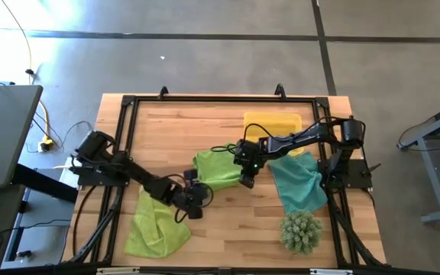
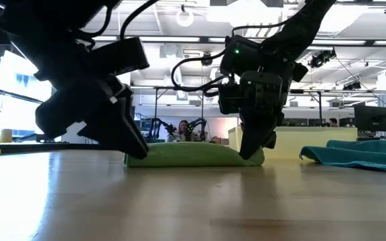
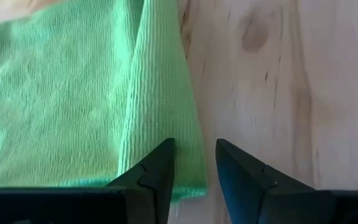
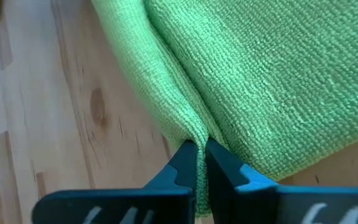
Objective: Roll microfiber towels into tight, uniform cylinder then place into a basket
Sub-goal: Roll the top green microfiber towel
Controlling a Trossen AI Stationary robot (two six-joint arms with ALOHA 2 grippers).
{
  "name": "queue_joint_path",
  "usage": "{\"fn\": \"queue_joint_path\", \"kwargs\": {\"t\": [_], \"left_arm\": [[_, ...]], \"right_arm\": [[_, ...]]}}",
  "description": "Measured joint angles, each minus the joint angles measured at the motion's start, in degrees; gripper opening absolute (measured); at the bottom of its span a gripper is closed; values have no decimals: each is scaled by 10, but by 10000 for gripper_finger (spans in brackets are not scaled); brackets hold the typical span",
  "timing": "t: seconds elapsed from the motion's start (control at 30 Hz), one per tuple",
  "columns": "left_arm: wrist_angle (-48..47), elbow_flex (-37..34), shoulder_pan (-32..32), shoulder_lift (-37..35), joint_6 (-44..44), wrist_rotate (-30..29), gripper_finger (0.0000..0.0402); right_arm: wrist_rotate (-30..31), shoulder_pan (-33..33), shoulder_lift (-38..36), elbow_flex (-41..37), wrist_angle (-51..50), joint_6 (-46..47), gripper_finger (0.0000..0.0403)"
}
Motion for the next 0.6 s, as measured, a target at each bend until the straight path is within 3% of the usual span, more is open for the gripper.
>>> {"fn": "queue_joint_path", "kwargs": {"t": [0.4, 0.6], "left_arm": [[20, 0, 1, 2, 34, -17, 111], [13, 17, 2, 2, 53, -19, 145]], "right_arm": [[1, 0, 0, 0, -1, -4, 4], [1, 0, 0, 0, -1, -5, 6]]}}
